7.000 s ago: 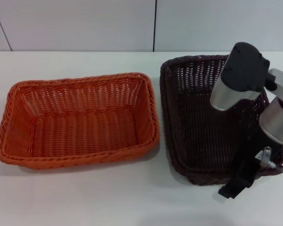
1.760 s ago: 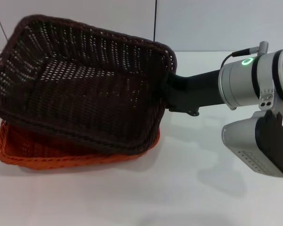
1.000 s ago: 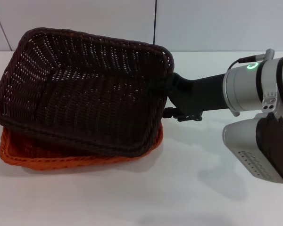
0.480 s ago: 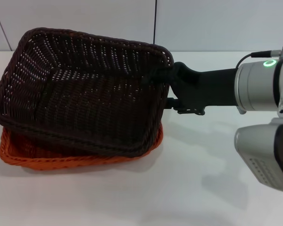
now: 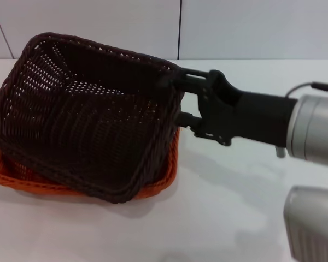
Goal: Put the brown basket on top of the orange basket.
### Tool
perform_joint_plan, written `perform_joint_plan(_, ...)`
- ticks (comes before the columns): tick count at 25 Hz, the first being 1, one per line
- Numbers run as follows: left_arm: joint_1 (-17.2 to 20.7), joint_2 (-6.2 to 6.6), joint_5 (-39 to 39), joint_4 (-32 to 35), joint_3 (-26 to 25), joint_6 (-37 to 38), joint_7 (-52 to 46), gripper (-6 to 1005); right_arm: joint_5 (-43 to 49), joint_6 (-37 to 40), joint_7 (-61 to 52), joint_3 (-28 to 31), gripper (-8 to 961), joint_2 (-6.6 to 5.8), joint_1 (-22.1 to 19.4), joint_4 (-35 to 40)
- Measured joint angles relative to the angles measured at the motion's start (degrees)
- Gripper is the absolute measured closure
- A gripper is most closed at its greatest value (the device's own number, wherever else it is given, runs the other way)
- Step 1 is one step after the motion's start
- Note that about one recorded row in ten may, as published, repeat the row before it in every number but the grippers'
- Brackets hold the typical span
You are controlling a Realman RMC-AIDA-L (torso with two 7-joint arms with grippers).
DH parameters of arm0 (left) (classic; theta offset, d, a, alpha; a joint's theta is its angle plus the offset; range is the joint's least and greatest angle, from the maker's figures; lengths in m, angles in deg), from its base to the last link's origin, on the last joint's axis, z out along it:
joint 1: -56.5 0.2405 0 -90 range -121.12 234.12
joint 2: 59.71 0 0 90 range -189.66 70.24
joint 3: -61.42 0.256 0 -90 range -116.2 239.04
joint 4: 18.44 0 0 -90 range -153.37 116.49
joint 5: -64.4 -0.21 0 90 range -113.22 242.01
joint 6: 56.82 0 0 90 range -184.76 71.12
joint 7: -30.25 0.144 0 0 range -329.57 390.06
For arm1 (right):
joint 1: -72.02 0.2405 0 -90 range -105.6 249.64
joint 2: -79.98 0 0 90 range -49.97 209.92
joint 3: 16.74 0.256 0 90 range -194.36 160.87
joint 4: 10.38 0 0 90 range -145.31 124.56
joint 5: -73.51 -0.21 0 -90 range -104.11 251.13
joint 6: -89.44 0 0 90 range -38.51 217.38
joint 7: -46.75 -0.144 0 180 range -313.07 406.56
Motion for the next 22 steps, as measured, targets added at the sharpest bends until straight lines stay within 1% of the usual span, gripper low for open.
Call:
perform_joint_plan(1,-0.3,0.10,-0.2,0.3,0.2,0.0,0.3,244,2.5,-2.1,-0.6,-2.4,237,0.32,-3.9,1.3)
perform_joint_plan(2,-0.3,0.10,-0.2,0.3,0.2,0.0,0.3,244,2.5,-2.1,-0.6,-2.4,237,0.32,-3.9,1.3)
perform_joint_plan(3,-0.6,0.17,-0.2,0.6,0.3,0.0,0.4,244,4.2,-2.9,-1.4,-3.5,237,0.43,-5.5,1.7)
perform_joint_plan(5,-2.0,0.39,-0.3,2.1,0.3,-0.1,0.4,244,11.4,-4.7,-6.7,-7.4,236,0.42,-9.1,2.7)
perform_joint_plan(6,-2.0,0.39,-0.3,2.1,0.3,-0.1,0.4,244,11.4,-4.7,-6.7,-7.4,236,0.42,-9.1,2.7)
perform_joint_plan(7,-2.2,0.42,-0.3,2.3,0.3,-0.1,0.4,244,13.0,-5.6,-8.0,-8.9,236,0.31,-10.4,2.7)
perform_joint_plan(10,-2.3,0.44,-0.3,2.3,0.3,-0.1,0.4,244,12.9,-6.5,-8.1,-9.3,236,0.31,-10.9,2.7)
perform_joint_plan(12,-2.2,0.44,-0.3,2.3,0.3,0.0,0.5,244,11.3,-9.3,-8.1,-9.9,236,0.33,-11.9,2.2)
perform_joint_plan(15,-1.8,0.44,-0.4,2.5,0.4,0.0,0.5,244,8.1,-16.3,-8.1,-10.9,236,0.20,-13.7,1.2)
perform_joint_plan(16,-1.6,0.45,-0.4,2.5,0.4,0.0,0.5,244,7.4,-20.4,-8.2,-11.4,236,0.22,-14.7,0.3)
perform_joint_plan(17,-1.6,0.45,-0.4,2.5,0.4,0.0,0.5,244,7.4,-20.4,-8.2,-11.4,236,0.22,-14.7,0.3)
perform_joint_plan(20,-1.4,0.45,-0.4,2.7,0.3,0.1,0.5,244,7.3,-30.0,-8.3,-12.5,236,0.31,-15.6,-2.4)
perform_joint_plan(21,-1.4,0.44,-0.4,2.9,0.3,0.1,0.5,244,7.1,-38.5,-8.7,-13.3,236,0.22,-15.6,-4.7)
perform_joint_plan(22,-1.4,0.45,-0.4,3.2,0.3,0.2,0.5,244,7.1,-38.5,-8.7,-13.3,236,0.22,-15.6,-4.7)
